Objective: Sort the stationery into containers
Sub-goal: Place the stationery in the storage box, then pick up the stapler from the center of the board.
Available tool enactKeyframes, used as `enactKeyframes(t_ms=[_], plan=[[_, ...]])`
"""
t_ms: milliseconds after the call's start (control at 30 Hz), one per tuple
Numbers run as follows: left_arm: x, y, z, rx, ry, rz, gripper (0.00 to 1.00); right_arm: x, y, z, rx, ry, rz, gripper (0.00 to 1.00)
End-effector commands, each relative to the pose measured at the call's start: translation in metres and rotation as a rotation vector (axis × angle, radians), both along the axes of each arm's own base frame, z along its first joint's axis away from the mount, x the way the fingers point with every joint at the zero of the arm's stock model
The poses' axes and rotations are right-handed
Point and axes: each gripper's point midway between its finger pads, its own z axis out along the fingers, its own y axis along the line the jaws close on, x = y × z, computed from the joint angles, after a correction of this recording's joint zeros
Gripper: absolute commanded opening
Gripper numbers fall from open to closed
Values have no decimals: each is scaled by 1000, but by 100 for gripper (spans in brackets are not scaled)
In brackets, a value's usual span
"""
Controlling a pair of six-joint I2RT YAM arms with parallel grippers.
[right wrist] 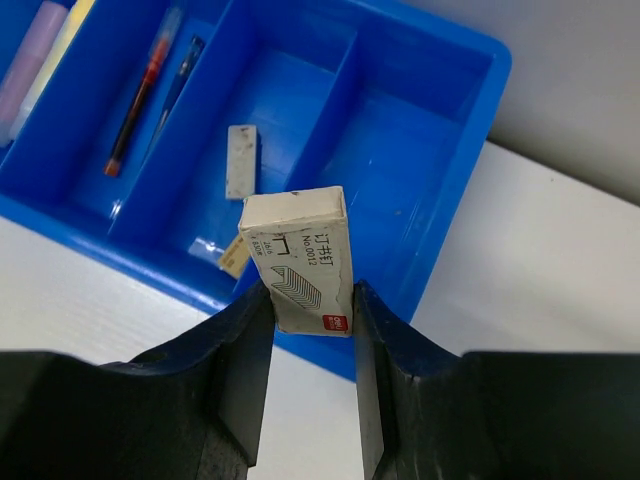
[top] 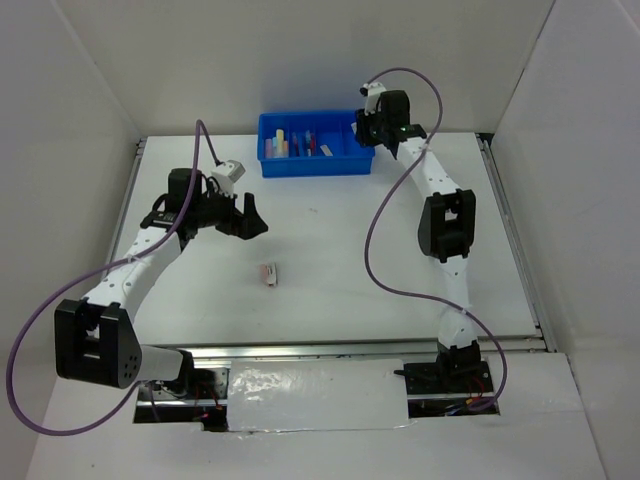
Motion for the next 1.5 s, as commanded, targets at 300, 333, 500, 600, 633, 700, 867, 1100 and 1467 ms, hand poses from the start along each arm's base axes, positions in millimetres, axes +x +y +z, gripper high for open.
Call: enactKeyframes(t_ms=[300, 333, 500, 600, 633, 700, 867, 1100, 1467], plan=[[5, -6, 9, -28, -32, -18, 99, 50, 5, 30, 35, -233, -67, 14], [5, -6, 8, -29, -31, -17, 99, 57, 8, 36, 46, -273, -68, 17], [7, -4, 8, -21, -27, -5, 99, 70, 13, 58, 76, -382, -66, 68], [9, -1, 9, -10, -33, 10, 99, 70, 15, 73, 83, -415, -66, 76], [10, -1, 11, -7, -41, 11, 99, 68, 16, 78, 84, -420, -61, 78], [12, 2, 14, 4, -53, 16, 99, 62, 14, 92, 90, -426, -59, 80], [4, 4, 25, 128, -196, -227, 99, 21, 18, 131, 148, -343, 29, 77], [-58, 25, -47, 517, -339, -932, 94, -102, 0, 170, 170, -138, 181, 72], [-70, 10, -109, 580, -614, -1386, 71, -246, -43, 70, 191, 190, 210, 66]])
